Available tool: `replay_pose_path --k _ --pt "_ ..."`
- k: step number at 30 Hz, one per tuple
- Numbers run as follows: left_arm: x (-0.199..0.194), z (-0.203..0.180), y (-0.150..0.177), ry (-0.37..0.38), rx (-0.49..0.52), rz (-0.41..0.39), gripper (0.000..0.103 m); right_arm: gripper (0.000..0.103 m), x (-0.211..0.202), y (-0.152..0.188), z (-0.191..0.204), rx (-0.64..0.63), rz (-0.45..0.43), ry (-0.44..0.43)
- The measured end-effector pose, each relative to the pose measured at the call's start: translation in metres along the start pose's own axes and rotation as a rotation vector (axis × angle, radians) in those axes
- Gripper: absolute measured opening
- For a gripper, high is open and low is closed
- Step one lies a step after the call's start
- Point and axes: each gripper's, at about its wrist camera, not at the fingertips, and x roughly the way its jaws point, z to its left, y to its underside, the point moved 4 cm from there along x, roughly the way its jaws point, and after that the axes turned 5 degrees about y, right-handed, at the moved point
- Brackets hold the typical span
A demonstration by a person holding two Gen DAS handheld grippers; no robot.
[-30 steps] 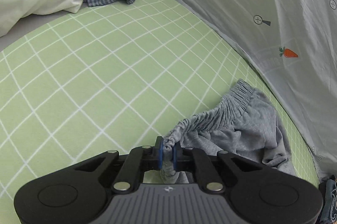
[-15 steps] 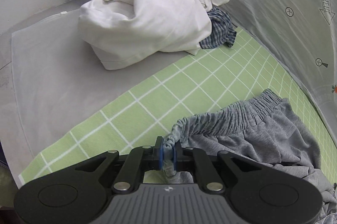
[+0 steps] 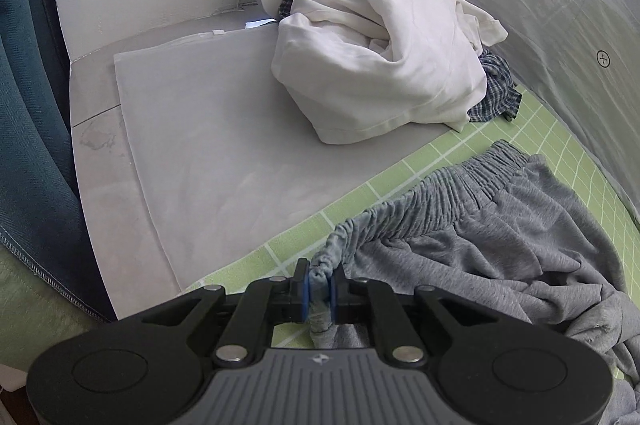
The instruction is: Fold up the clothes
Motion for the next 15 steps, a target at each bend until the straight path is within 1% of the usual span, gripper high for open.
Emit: replay_pose_path --k 2,4,6,8,11,13,14,15 --pt "-0.001 -0.003 0.003 -0.008 0.014 -0.008 0.011 0.011 -0.01 -0.007 -0.025 0.057 -0.028 0.032" --pt "-0.003 -0.006 0.006 -0.011 0.025 -0.013 0.011 0.012 -0.018 -0.012 -0.051 0.121 -0.038 0.059" --pt "-0.003 -0.008 0.009 -0.002 0.024 -0.01 0.011 0.012 -0.022 -0.014 -0.074 0.173 -0.033 0.082" --pt "-0.003 -0.014 0.014 -0.002 0.029 -0.011 0.012 0.012 -0.021 -0.012 -0.094 0.206 -0.006 0.093" --pt "-0.005 -0.025 0.022 -0.019 0.041 -0.019 0.012 0.013 -0.017 -0.006 -0.109 0.212 0.048 0.077" --pt "-0.008 -0.029 0.025 -0.032 0.031 -0.017 0.012 0.013 -0.016 -0.001 -0.111 0.192 0.066 0.073" --pt "-0.009 -0.03 0.025 -0.035 0.023 -0.012 0.015 0.015 -0.016 0.0 -0.111 0.182 0.071 0.072" --pt "-0.011 -0.031 0.026 -0.033 0.018 -0.01 0.015 0.021 -0.016 0.001 -0.111 0.169 0.084 0.078"
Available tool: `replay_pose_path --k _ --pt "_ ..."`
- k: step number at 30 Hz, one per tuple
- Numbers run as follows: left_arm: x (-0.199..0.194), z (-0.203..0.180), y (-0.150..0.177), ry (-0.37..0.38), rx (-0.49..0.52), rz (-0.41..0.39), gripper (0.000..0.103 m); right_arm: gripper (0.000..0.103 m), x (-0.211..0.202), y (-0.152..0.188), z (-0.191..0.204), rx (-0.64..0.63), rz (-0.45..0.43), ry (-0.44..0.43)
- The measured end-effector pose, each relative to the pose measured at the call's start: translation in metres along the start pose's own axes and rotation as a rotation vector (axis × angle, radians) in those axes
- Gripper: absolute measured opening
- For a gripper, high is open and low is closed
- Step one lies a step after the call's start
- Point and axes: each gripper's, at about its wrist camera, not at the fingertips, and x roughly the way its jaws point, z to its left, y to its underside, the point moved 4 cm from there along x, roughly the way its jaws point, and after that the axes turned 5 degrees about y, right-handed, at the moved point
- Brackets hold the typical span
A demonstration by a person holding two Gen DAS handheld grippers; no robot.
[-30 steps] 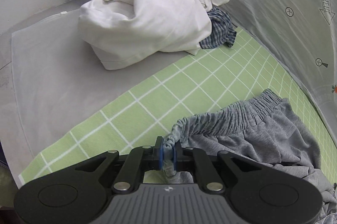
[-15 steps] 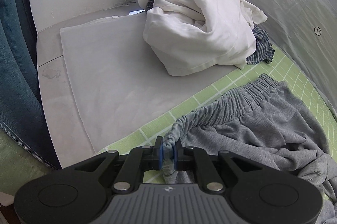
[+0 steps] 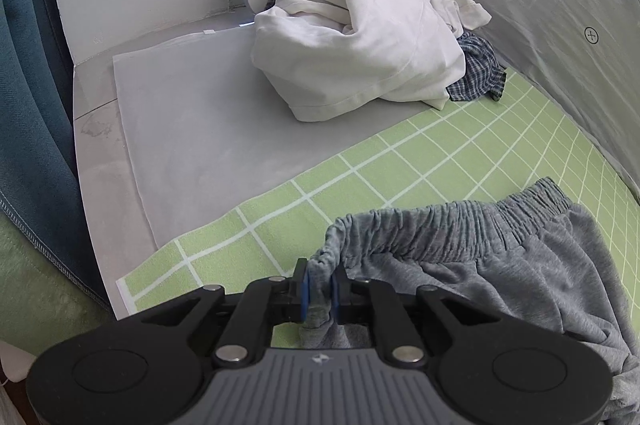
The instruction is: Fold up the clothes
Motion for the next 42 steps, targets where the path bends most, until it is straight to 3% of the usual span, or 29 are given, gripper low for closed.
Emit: replay_pose_path --k 3,7,9,15,19,24,28,30,33,35,36,37,38,42 --pt "-0.007 -0.002 0.0 0.007 -0.014 0.008 0.021 0.046 -0.001 -0.002 -0.005 -0.027 0.017 0.021" --pt "-0.021 -0.01 -0.006 0.016 -0.003 -0.009 0.039 0.057 -0.006 -0.013 -0.011 -0.026 -0.006 0.024" --pt "-0.029 -0.016 -0.011 0.024 0.014 -0.025 0.045 0.069 -0.007 -0.019 -0.008 -0.042 -0.027 0.045" --pt "-0.043 -0.036 -0.027 0.08 0.059 -0.046 0.056 0.08 -0.006 -0.028 0.011 -0.093 -0.074 0.049" --pt "-0.027 -0.067 -0.035 0.151 0.142 -0.012 0.061 0.08 0.006 -0.03 0.029 -0.143 -0.06 0.046" --pt "0.011 -0.119 -0.038 0.225 0.234 0.062 0.062 0.079 0.021 -0.041 0.047 -0.114 -0.039 0.003" --pt "0.044 -0.161 -0.044 0.268 0.308 0.093 0.065 0.067 0.04 -0.053 0.063 -0.115 -0.023 -0.024" --pt "0.061 -0.18 -0.047 0.284 0.346 0.109 0.067 0.053 0.052 -0.057 0.07 -0.107 0.004 -0.034" --pt "0.086 -0.199 -0.047 0.296 0.374 0.157 0.067 0.039 0.072 -0.06 0.079 -0.091 0.061 -0.047" --pt "0.096 -0.205 -0.044 0.298 0.376 0.176 0.066 0.015 0.082 -0.059 0.084 -0.105 0.08 -0.043" --pt "0.1 -0.207 -0.042 0.298 0.375 0.178 0.065 0.009 0.084 -0.061 0.086 -0.104 0.076 -0.041" --pt "0.101 -0.208 -0.041 0.29 0.375 0.168 0.057 0.009 0.085 -0.063 0.086 -0.099 0.069 -0.041" --pt "0.103 -0.208 -0.04 0.282 0.375 0.158 0.043 0.007 0.084 -0.066 0.086 -0.09 0.059 -0.041" --pt "0.101 -0.208 -0.045 0.239 0.385 0.114 0.014 0.006 0.075 -0.094 0.076 -0.053 -0.021 -0.023"
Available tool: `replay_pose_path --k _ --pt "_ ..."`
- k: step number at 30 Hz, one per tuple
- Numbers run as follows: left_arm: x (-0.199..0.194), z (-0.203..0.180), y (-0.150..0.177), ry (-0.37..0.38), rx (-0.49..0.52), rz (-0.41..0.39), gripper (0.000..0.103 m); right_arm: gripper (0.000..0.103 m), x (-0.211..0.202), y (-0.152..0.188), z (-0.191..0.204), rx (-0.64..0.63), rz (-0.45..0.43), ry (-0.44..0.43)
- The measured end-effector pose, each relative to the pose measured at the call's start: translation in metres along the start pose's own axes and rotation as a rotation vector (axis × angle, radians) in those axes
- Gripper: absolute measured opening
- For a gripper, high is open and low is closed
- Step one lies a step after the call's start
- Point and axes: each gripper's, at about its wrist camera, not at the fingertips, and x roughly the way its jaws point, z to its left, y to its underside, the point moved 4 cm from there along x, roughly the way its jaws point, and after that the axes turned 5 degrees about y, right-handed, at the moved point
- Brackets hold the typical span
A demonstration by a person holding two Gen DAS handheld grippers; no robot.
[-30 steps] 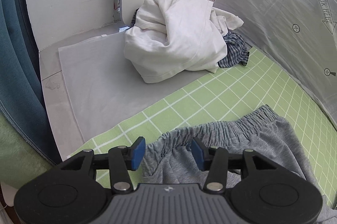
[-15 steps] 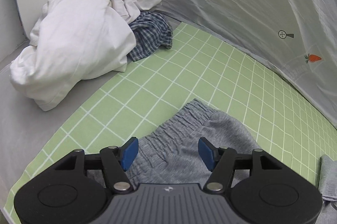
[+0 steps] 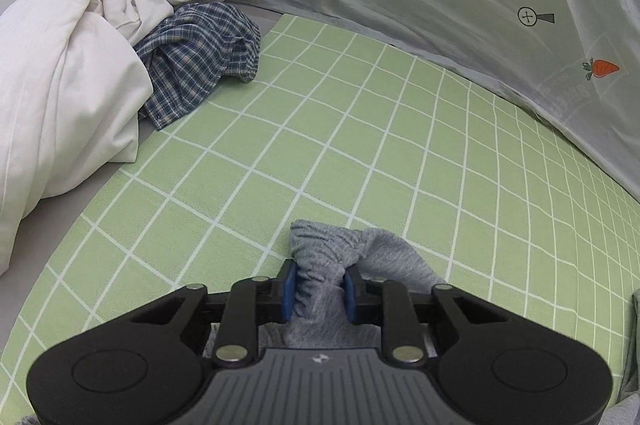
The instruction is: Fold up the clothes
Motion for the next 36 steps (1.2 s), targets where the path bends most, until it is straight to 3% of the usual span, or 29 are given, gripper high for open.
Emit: replay_pose_path --k 7,10,14,15,17,19,20,21,28,36 --pt "-0.021 0.024 -0.046 -0.042 -0.145 -0.152 0.009 0.004 -0.027 -0.094 -0.049 0.075 -0.272 0.073" --pt "-0.027 0.036 -0.07 -0.086 -0.156 -0.23 0.009 0.004 -0.041 -0.136 -0.065 0.076 -0.409 0.133" --pt "-0.023 0.052 -0.083 -0.147 -0.188 -0.251 0.01 0.003 -0.055 -0.175 -0.086 0.09 -0.562 0.24" --pt "-0.019 0.054 -0.082 -0.152 -0.188 -0.233 0.01 0.003 -0.053 -0.179 -0.093 0.097 -0.566 0.281" --pt "-0.012 0.056 -0.076 -0.16 -0.177 -0.203 0.011 0.007 -0.042 -0.183 -0.105 0.105 -0.519 0.357" --pt "-0.008 0.054 -0.067 -0.161 -0.162 -0.183 0.011 0.027 -0.028 -0.173 -0.11 0.102 -0.438 0.391" --pt "-0.007 0.053 -0.063 -0.159 -0.156 -0.174 0.011 0.044 -0.023 -0.163 -0.108 0.092 -0.409 0.384" --pt "-0.006 0.052 -0.058 -0.158 -0.15 -0.165 0.011 0.051 -0.018 -0.153 -0.107 0.082 -0.38 0.377" --pt "0.002 0.057 -0.039 -0.163 -0.18 -0.115 0.011 0.049 0.03 -0.079 -0.06 0.006 -0.162 0.227" --pt "0.006 0.055 -0.04 -0.163 -0.151 -0.099 0.012 0.047 0.081 -0.074 -0.002 -0.056 -0.077 0.13"
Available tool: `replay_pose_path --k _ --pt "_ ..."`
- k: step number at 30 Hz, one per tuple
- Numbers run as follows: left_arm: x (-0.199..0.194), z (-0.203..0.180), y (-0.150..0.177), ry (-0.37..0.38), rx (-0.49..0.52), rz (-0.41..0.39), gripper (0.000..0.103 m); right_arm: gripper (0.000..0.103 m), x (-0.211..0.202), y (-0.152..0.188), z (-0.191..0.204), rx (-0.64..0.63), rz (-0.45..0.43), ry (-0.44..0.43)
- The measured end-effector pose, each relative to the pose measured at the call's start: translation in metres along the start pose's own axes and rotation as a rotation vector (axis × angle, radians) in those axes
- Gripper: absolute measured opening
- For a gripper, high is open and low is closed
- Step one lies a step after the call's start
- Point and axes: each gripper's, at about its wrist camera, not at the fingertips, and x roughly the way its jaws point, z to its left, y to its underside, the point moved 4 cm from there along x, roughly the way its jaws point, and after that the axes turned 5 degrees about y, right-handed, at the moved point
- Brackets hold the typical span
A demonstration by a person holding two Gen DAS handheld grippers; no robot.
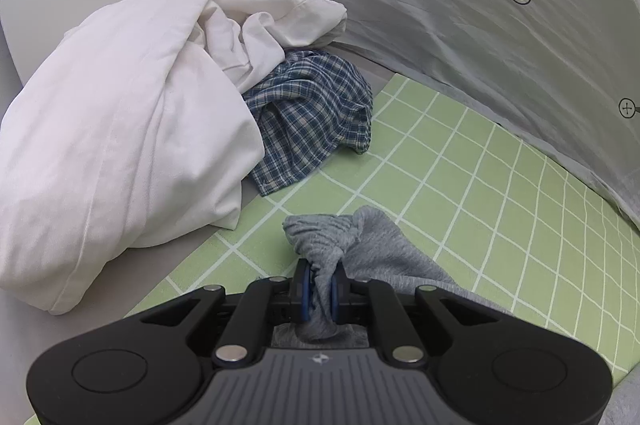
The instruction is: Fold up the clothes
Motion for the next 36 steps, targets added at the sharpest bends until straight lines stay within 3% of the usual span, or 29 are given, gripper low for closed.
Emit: replay_pose_path --k 10,14,16,17,18,19,20,22,26,32,34,36 --pt "0.007 -0.004 0.003 -0.012 0.004 0.012 0.013 0.048 0.061 -0.002 0.04 0.089 0.133 -0.019" --pt "0.009 -0.005 0.003 -0.017 0.008 0.012 0.013 0.055 0.073 -0.004 0.039 0.141 0.141 0.053" --pt "0.01 -0.005 0.003 -0.021 0.013 0.012 0.013 0.052 0.076 -0.006 0.038 0.139 0.135 0.096" --pt "0.01 -0.006 0.003 -0.024 0.016 0.012 0.013 0.042 0.076 -0.006 0.036 0.141 0.13 0.113" --pt "0.011 -0.006 0.003 -0.028 0.02 0.013 0.013 0.023 0.077 -0.006 0.033 0.144 0.122 0.127" --pt "0.011 -0.007 0.003 -0.031 0.024 0.013 0.013 0.014 0.077 -0.006 0.029 0.148 0.114 0.141" --pt "0.012 -0.007 0.003 -0.036 0.028 0.014 0.013 0.007 0.077 -0.006 0.025 0.16 0.112 0.139" --pt "0.013 -0.008 0.003 -0.044 0.033 0.015 0.013 0.003 0.077 -0.006 0.015 0.185 0.116 0.107" --pt "0.017 -0.007 0.0 -0.056 0.028 0.018 0.013 0.003 0.054 -0.027 0.002 0.121 0.002 0.111" --pt "0.018 -0.007 -0.001 -0.063 0.028 0.016 0.013 0.0 -0.032 -0.078 -0.036 0.092 -0.317 0.198" --pt "0.018 -0.007 0.0 -0.066 0.029 0.013 0.013 0.0 -0.049 -0.076 -0.055 0.108 -0.342 0.237" --pt "0.018 -0.008 0.0 -0.07 0.031 0.01 0.013 0.0 -0.052 -0.059 -0.078 0.143 -0.295 0.277"
